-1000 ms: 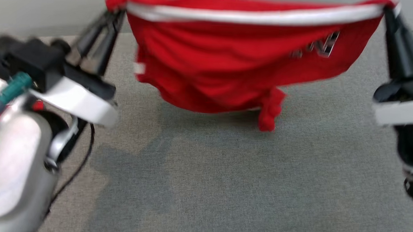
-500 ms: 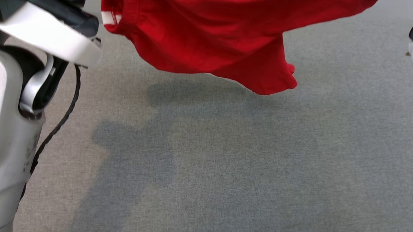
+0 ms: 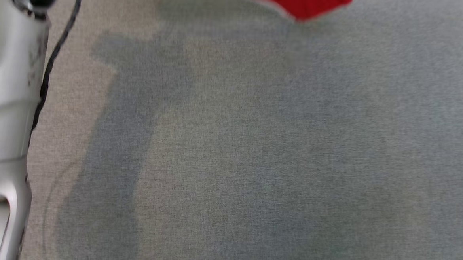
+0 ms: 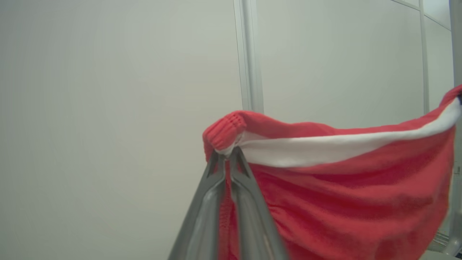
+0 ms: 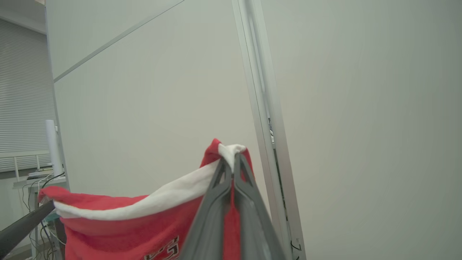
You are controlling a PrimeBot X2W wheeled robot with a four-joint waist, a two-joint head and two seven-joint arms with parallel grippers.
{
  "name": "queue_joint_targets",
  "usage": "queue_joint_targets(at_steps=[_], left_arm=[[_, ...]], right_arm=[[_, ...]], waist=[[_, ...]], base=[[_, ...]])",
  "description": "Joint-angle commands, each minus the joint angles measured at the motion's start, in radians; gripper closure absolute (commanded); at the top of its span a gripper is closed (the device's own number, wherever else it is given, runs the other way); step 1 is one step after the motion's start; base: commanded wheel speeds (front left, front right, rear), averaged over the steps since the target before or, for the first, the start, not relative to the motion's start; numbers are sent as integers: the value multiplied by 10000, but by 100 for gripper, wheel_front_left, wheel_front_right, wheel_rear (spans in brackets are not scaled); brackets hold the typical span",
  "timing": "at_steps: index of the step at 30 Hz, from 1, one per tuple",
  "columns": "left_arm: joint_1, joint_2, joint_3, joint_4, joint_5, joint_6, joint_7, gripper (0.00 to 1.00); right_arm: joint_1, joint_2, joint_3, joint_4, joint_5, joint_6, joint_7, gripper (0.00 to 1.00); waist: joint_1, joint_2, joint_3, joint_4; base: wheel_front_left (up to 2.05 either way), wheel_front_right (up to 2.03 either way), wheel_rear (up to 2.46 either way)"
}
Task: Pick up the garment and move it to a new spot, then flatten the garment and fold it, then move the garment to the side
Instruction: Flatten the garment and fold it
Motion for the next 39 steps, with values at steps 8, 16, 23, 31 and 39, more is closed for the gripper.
queue_joint_targets(at_steps=[8,16,23,31,39], left_arm=[[-1430,-620,-236,2878,42,-171,-998,100],[-692,-1117,-512,5441,-407,-305,-1192,100],[1164,-1330,-568,5593,-984,-314,-1202,100],[3849,-1129,-1135,4309,-1334,-318,-1194,100],[6496,-581,-1600,2544,-1237,-319,-1197,100]], right_arm=[[-1030,628,557,2143,-145,4,-658,100],[-38,1289,1656,3963,21,4,-717,100],[2025,1380,1719,4142,482,5,-721,100],[4776,1150,1120,2986,759,4,-706,100],[7821,757,690,1128,720,5,-705,100]], waist=[[0,0,698,174],[0,0,964,111],[0,0,852,150],[0,0,203,188],[0,0,-877,235]], base=[[0,0,0],[0,0,0],[0,0,0],[0,0,0],[0,0,0]])
